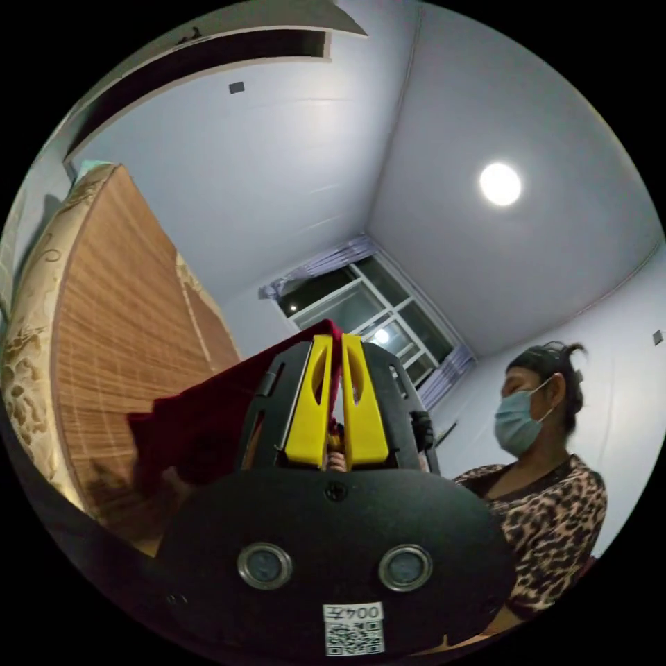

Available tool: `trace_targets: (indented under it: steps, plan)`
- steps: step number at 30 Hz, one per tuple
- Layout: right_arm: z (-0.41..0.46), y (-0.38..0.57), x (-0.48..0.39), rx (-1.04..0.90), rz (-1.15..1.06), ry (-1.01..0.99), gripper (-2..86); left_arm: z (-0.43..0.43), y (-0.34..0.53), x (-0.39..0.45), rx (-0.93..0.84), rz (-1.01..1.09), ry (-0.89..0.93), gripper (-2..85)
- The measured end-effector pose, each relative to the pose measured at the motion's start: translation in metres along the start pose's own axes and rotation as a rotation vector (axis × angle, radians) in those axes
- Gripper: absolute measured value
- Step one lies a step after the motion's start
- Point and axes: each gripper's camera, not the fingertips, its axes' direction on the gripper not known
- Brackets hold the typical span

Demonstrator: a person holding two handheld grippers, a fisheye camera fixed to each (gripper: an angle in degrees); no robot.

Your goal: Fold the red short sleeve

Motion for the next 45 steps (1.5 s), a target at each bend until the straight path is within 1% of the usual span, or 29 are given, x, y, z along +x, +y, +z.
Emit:
trace_targets:
  steps: [1,3,5,6,8,10,11,12,14,17,19,21,23,25,26,28,31,35,38,41,45]
  plan:
    - [-0.007,-0.01,-0.02,-0.002,-0.052,-0.05,2.2,0.005,-0.009,0.026,-0.023,0.059,0.022,2.4]
    - [-0.016,-0.025,-0.048,0.0,-0.142,-0.095,2.2,0.011,-0.021,0.059,-0.055,0.16,0.001,2.4]
    - [-0.023,-0.038,-0.066,-0.009,-0.193,-0.09,2.3,0.013,-0.032,0.072,-0.061,0.198,-0.041,2.4]
    - [-0.027,-0.047,-0.07,-0.024,-0.201,-0.058,2.3,0.015,-0.038,0.068,-0.069,0.181,-0.06,2.4]
    - [-0.03,-0.061,-0.062,-0.054,-0.172,0.034,2.4,0.017,-0.047,0.044,-0.084,0.075,-0.067,2.5]
    - [-0.032,-0.08,-0.03,-0.079,-0.046,0.142,2.4,0.02,-0.054,-0.004,-0.073,-0.09,-0.076,2.5]
    - [-0.032,-0.085,-0.021,-0.086,-0.011,0.158,2.4,0.021,-0.056,-0.016,-0.078,-0.13,-0.096,2.5]
    - [-0.031,-0.097,-0.004,-0.104,0.041,0.19,2.5,0.024,-0.063,-0.035,-0.069,-0.184,-0.149,2.5]
    - [-0.026,-0.122,0.01,-0.137,0.056,0.229,2.5,0.034,-0.084,-0.05,-0.08,-0.178,-0.205,2.4]
    - [-0.016,-0.171,0.005,-0.164,-0.019,0.273,2.6,0.056,-0.128,-0.043,-0.084,-0.073,-0.221,2.5]
    - [-0.01,-0.202,-0.014,-0.179,-0.125,0.318,2.7,0.072,-0.155,-0.023,-0.106,0.042,-0.247,2.7]
    - [-0.006,-0.215,-0.02,-0.201,-0.18,0.361,2.9,0.08,-0.162,-0.015,-0.14,0.106,-0.279,3.0]
    - [-0.006,-0.218,-0.012,-0.23,-0.185,0.384,3.2,0.082,-0.158,-0.022,-0.176,0.114,-0.344,3.4]
    - [-0.009,-0.21,0.022,-0.277,-0.123,0.446,4.0,0.077,-0.139,-0.054,-0.232,0.067,-0.482,4.5]
    - [-0.01,-0.206,0.035,-0.295,-0.096,0.479,4.2,0.074,-0.133,-0.065,-0.248,0.051,-0.519,4.9]
    - [-0.022,-0.188,0.082,-0.315,0.008,0.605,7.5,0.053,-0.11,-0.113,-0.274,-0.087,-0.626,8.2]
    - [-0.043,-0.166,0.13,-0.276,0.13,0.579,9.9,0.026,-0.083,-0.153,-0.224,-0.219,-0.668,10.1]
    - [-0.054,-0.153,0.17,-0.226,0.201,0.578,10.7,0.026,-0.071,-0.176,-0.216,-0.215,-0.741,9.6]
    - [-0.049,-0.157,0.196,-0.212,0.199,0.598,10.9,0.047,-0.069,-0.199,-0.269,-0.181,-0.812,8.9]
    - [-0.037,-0.17,0.217,-0.211,0.152,0.64,10.9,0.077,-0.068,-0.224,-0.334,-0.143,-0.867,7.9]
    - [-0.017,-0.201,0.25,-0.257,0.078,0.764,10.8,0.123,-0.074,-0.266,-0.418,-0.083,-0.938,7.1]
